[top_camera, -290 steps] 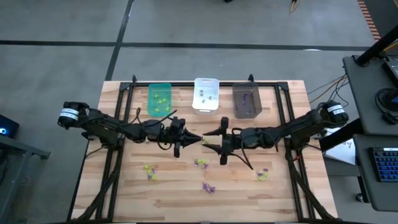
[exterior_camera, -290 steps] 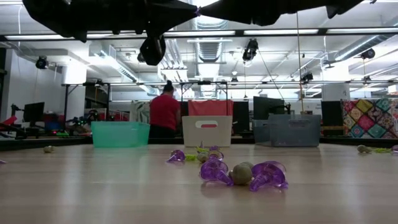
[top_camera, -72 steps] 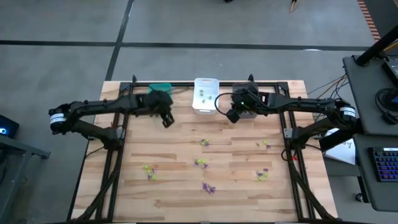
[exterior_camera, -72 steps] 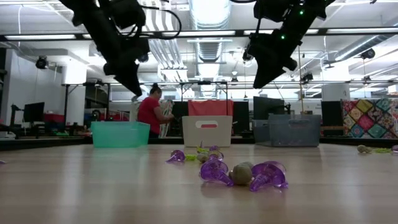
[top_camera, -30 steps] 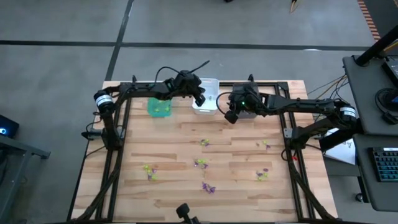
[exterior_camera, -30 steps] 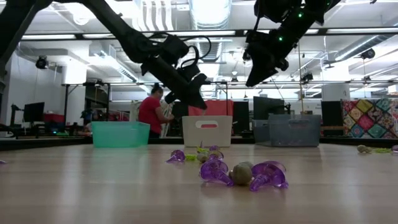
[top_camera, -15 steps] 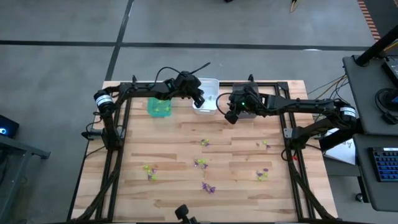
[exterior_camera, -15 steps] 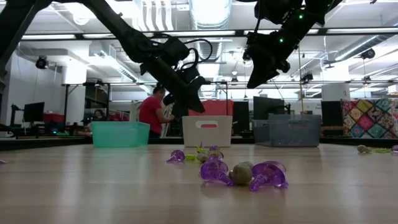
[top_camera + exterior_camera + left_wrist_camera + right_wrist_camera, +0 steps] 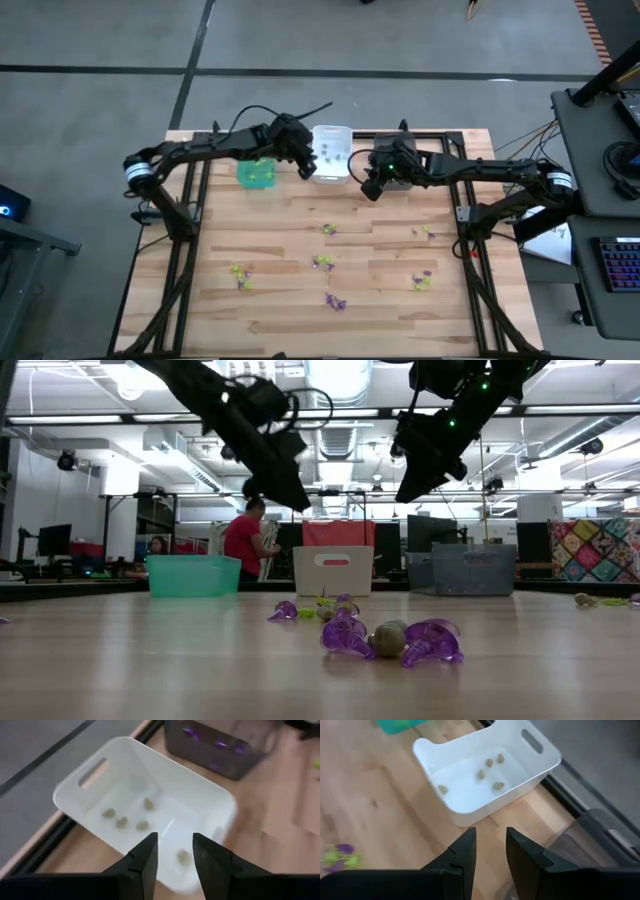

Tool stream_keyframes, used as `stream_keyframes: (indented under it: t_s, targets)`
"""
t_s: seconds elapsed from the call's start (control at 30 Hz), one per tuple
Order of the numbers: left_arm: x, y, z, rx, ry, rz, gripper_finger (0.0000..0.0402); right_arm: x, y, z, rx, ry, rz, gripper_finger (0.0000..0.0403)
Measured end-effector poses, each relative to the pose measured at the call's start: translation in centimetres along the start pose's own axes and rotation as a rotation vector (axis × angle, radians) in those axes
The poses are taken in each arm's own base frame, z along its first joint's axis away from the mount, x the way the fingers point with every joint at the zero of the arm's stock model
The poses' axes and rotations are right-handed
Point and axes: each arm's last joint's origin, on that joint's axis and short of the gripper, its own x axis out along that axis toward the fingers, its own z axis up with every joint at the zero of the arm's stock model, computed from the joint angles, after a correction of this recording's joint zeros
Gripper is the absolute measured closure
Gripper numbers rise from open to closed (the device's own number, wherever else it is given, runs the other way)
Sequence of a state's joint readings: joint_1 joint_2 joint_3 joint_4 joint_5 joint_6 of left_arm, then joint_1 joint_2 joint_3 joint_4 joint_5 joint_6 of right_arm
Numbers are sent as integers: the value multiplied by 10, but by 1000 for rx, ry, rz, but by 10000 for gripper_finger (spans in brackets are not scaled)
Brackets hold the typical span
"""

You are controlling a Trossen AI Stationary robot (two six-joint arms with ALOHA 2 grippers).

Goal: Sort Halloween decoration
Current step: Put the purple witch hat toy into the gray bin

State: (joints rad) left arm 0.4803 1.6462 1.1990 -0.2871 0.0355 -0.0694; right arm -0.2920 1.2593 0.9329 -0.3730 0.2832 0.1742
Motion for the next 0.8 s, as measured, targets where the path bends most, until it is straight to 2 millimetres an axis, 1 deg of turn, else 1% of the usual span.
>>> stream_keyframes:
  t_s: [0.17,0.27,0.4,0.53,0.67,0.8]
  targets:
    - [-30,-24,-8,12,-3,-53,301,-7,3,3,21,-13,63,307]
    - [-45,-39,-17,16,-9,-92,302,-15,8,4,31,-34,89,307]
    - [-62,-55,-35,19,1,-142,302,-21,18,3,38,-36,131,307]
    - [-72,-71,-59,27,35,-192,302,-24,29,-1,47,-4,245,307]
    - [-79,-86,-87,29,90,-242,302,-29,42,-4,47,24,353,307]
    - [-82,-99,-113,6,155,-281,302,-34,53,-8,60,41,392,307]
